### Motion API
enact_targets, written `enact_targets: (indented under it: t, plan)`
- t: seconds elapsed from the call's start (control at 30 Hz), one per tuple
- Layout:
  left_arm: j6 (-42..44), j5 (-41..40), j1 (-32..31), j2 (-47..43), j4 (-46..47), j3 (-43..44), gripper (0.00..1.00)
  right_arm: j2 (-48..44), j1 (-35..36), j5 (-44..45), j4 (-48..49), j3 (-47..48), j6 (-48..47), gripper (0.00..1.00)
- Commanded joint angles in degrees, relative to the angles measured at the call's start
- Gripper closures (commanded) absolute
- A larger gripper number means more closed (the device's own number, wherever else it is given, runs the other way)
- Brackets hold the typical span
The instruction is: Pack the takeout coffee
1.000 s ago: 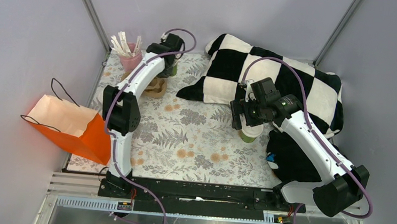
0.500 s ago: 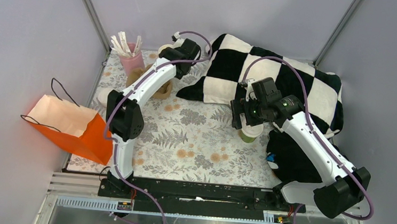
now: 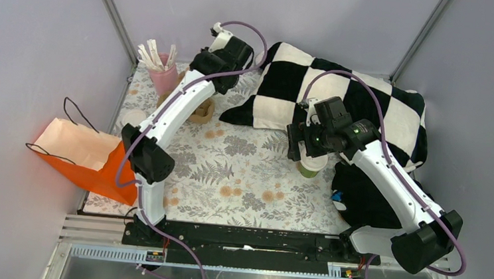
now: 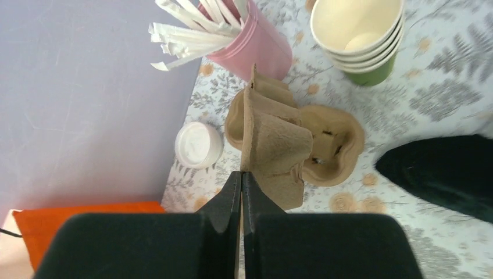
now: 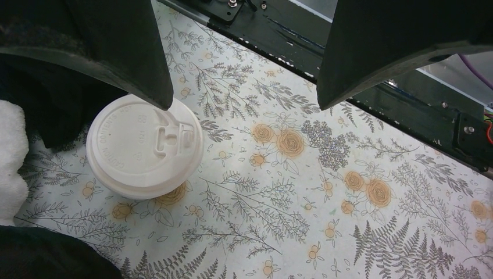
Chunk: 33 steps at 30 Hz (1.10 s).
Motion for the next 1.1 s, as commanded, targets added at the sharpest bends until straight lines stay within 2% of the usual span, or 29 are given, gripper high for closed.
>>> enact_targets:
  t: [0.0, 0.13, 0.3, 0.43, 0.6, 0.77, 0.93, 1.07]
  plan:
    - [-10.3, 5.5, 0.2, -4.1, -8.3, 10.7, 1.0, -1.6, -0.2, -1.8, 1.5, 1.6, 1.4, 0.0]
    - [-21.5, 17.0, 0.5, -6.3, -13.5, 15.7, 1.0, -1.0, -0.2, -4.0, 2.8, 2.9, 2.4, 0.0]
    - [-31.2, 27.3, 1.3, -14.2, -11.9, 8.3, 1.0, -1.5, -0.2, -8.8, 8.3, 2.6, 4.9, 0.0]
    - [-37.4, 36.1, 3.4, -20.2, -8.2, 1.5, 1.0, -4.3, 3.1, -10.4, 22.5, -2.0, 9.2, 0.0]
    - [-43.2, 43.1, 5.0, -23.3, -6.7, -0.8, 1.0, -6.0, 16.1, 3.3, 40.8, -7.5, 9.2, 0.01]
    - [-46.8, 47.0, 5.3, -24.4, -6.4, -2.3, 1.0, -0.1, 26.0, 13.0, 51.5, -6.2, 7.5, 0.08]
    - [-47.8, 48.5, 5.3, -25.0, -6.5, -3.1, 1.0, 6.5, 29.2, 23.0, 59.7, -5.3, 7.0, 0.11]
    - [-48.3, 49.6, 5.3, -24.7, -7.0, -2.7, 1.0, 9.8, 29.9, 28.6, 67.1, -5.7, 2.2, 0.2]
